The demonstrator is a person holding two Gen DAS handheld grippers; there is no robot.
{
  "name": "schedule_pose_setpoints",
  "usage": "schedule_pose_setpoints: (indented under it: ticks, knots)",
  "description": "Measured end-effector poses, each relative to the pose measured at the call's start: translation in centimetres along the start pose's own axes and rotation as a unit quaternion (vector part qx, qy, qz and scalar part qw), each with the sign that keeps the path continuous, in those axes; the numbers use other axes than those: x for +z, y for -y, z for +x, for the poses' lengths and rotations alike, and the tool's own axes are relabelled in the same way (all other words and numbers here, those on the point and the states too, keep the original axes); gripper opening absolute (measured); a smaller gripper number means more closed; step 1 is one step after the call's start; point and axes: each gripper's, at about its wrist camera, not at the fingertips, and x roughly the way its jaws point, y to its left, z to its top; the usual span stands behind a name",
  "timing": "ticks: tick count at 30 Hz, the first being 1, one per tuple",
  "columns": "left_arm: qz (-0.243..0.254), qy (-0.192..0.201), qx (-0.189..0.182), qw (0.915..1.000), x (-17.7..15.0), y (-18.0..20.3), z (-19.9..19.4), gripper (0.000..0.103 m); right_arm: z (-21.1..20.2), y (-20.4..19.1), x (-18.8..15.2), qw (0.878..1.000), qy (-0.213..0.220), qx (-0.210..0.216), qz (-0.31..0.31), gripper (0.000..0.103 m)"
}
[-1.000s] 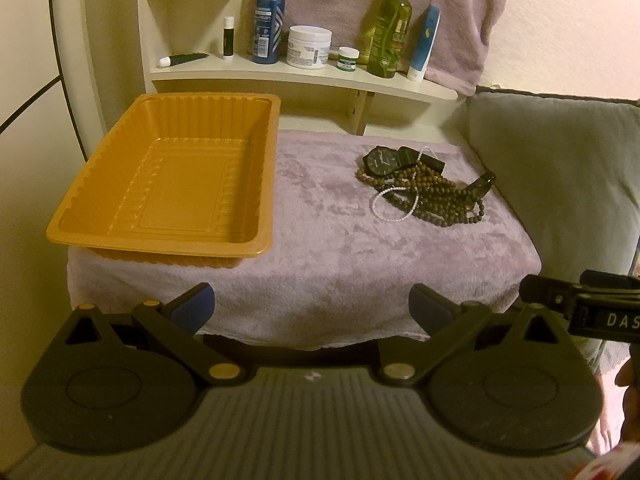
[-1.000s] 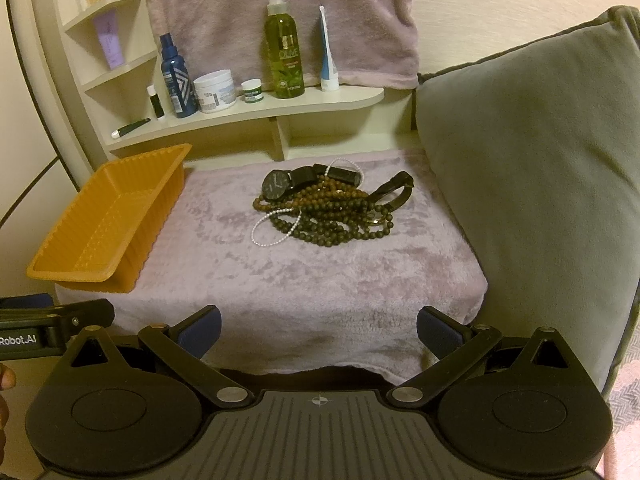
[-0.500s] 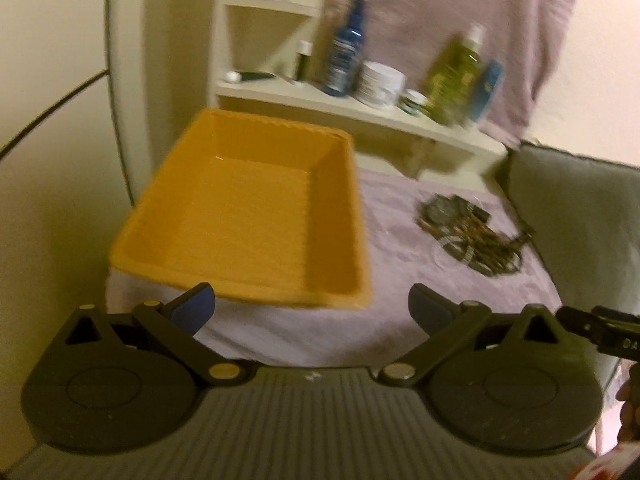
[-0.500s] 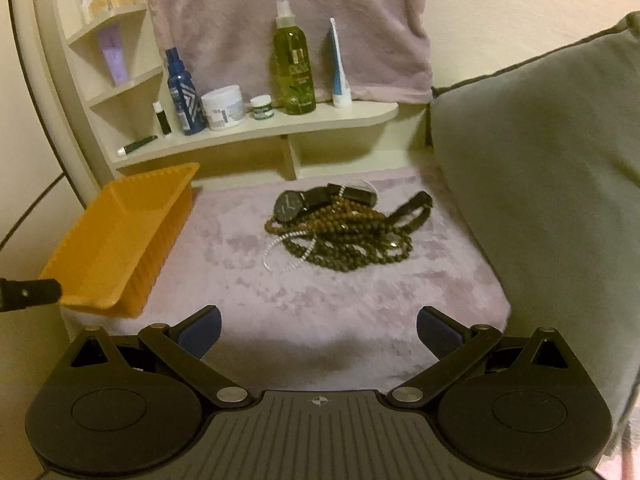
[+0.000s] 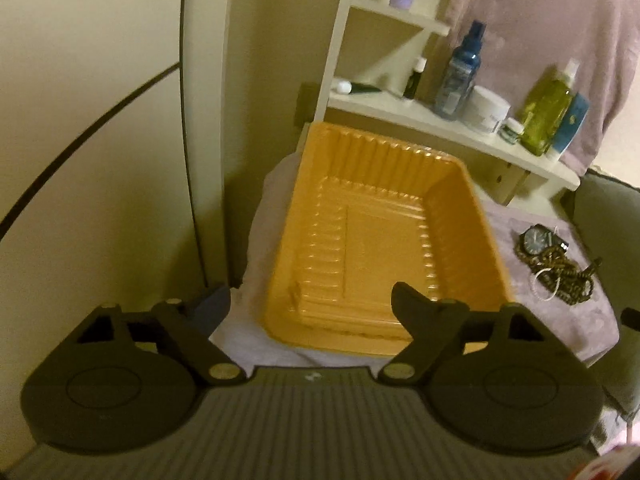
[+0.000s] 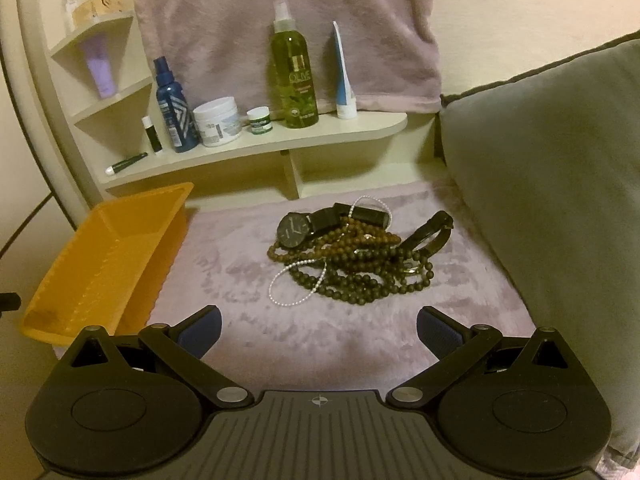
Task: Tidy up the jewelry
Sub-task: 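Move the left tool to the orange tray and close on its rim, then tilt the orange tray up with the left tool while the right tool approaches the jewelry pile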
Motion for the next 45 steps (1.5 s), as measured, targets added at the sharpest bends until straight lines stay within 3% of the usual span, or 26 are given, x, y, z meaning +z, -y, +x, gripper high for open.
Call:
schedule_pose_setpoints:
  ticks: [11,13,20,24,35,45]
  knots:
    - [0.015,-0.055,-0.025,0.9981,0.6,-2.3,4.7,0.051,1.8,-0.6,-0.2,1.0,-0.015,-0.026,-0.002,0.103]
    - [0.008,-0.062,-0.028,0.9976,0.7,-2.4,5.4,0.039,2.0,-0.8,0.0,0.999,-0.016,-0.029,-0.004,0.103]
    - [0.01,-0.083,-0.045,0.9955,0.8,-3.0,6.7,0.03,2.8,-0.9,0.3,0.999,-0.02,-0.032,-0.005,0.103]
    - [0.016,-0.099,-0.046,0.9939,1.0,-2.9,7.7,0.019,3.0,-0.8,0.3,0.999,-0.022,-0.032,-0.004,0.103]
    - [0.03,-0.109,-0.036,0.9929,1.3,-2.3,8.0,0.013,3.7,-0.3,0.2,0.999,-0.025,-0.027,0.008,0.103]
    - [0.069,-0.079,-0.012,0.9944,2.0,1.3,5.3,0.011,3.8,1.4,-0.1,0.999,-0.013,-0.014,0.033,0.103]
